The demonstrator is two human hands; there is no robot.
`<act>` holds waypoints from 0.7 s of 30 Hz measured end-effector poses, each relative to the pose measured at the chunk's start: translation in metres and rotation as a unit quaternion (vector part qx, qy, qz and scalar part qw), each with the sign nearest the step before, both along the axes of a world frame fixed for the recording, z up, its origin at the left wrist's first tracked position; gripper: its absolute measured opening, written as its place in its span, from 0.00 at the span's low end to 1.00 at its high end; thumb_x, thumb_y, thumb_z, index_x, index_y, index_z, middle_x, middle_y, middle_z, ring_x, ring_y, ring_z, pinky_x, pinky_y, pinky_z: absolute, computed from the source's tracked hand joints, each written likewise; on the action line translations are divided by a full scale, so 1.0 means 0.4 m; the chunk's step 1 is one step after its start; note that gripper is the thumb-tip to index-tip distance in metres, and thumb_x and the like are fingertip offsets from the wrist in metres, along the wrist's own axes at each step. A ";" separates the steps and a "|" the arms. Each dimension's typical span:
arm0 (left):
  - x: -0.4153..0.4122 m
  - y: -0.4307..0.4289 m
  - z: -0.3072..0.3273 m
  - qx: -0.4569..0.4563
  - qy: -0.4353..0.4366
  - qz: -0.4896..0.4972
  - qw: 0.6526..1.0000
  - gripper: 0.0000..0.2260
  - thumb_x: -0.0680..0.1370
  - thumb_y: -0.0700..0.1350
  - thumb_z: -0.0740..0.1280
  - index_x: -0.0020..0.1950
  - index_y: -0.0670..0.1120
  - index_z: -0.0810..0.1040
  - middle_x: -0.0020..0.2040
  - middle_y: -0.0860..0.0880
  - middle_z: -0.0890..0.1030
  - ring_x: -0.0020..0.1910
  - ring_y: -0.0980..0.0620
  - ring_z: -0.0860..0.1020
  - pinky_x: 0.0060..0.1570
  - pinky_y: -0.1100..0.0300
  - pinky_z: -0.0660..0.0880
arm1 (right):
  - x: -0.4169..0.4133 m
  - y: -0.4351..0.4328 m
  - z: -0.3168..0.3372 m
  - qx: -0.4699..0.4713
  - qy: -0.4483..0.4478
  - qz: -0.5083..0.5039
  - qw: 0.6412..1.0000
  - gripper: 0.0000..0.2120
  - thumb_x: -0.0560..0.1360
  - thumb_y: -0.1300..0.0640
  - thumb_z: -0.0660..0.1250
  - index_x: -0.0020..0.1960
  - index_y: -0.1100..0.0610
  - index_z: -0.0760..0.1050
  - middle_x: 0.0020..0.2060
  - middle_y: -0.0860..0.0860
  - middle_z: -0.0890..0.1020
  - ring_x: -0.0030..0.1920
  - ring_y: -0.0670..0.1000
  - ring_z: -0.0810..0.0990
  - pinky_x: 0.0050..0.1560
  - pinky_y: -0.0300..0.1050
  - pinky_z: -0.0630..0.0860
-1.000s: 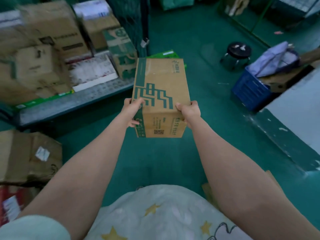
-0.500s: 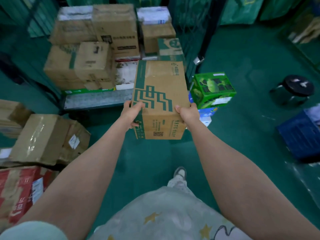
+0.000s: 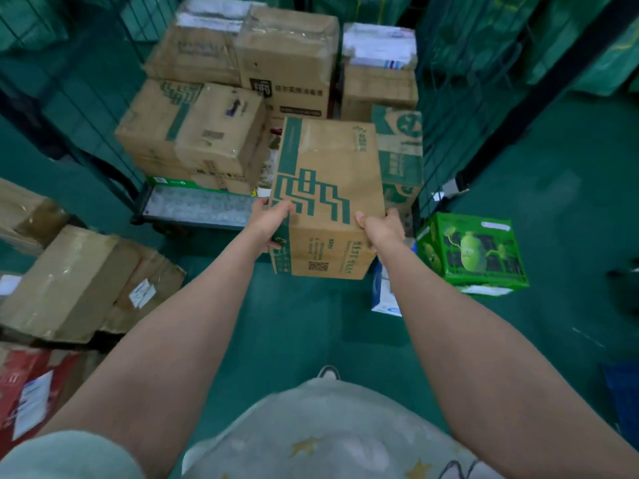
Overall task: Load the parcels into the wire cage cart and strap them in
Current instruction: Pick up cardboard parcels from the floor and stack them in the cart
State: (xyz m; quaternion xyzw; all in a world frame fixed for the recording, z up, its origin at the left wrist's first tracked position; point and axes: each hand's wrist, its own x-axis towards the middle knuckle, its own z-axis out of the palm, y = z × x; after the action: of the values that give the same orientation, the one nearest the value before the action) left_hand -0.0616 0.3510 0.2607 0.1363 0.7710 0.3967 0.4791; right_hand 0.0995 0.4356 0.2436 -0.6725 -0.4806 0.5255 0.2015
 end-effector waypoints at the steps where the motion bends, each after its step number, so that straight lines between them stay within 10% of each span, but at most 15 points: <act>1: -0.011 0.030 -0.004 -0.003 -0.001 0.013 1.000 0.23 0.77 0.48 0.62 0.70 0.49 0.59 0.56 0.48 0.68 0.52 0.43 0.72 0.54 0.48 0.73 | -0.013 0.034 -0.006 0.002 -0.004 0.006 1.000 0.29 0.74 0.52 0.68 0.71 0.59 0.62 0.63 0.56 0.76 0.63 0.58 0.74 0.62 0.53 0.73; 21: -0.485 0.525 -0.150 -0.056 -0.065 0.049 0.995 0.22 0.75 0.49 0.62 0.68 0.47 0.63 0.57 0.45 0.69 0.51 0.44 0.70 0.47 0.52 0.69 | -0.491 0.503 -0.166 -0.071 -0.028 -0.023 0.997 0.21 0.75 0.55 0.67 0.64 0.59 0.67 0.59 0.56 0.77 0.57 0.58 0.77 0.60 0.54 0.74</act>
State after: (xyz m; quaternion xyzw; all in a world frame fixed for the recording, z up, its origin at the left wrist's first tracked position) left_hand -0.2556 0.5610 0.2007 0.0452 0.7648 0.3836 0.5156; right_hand -0.0968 0.6366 0.1773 -0.7104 -0.4320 0.5346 0.1514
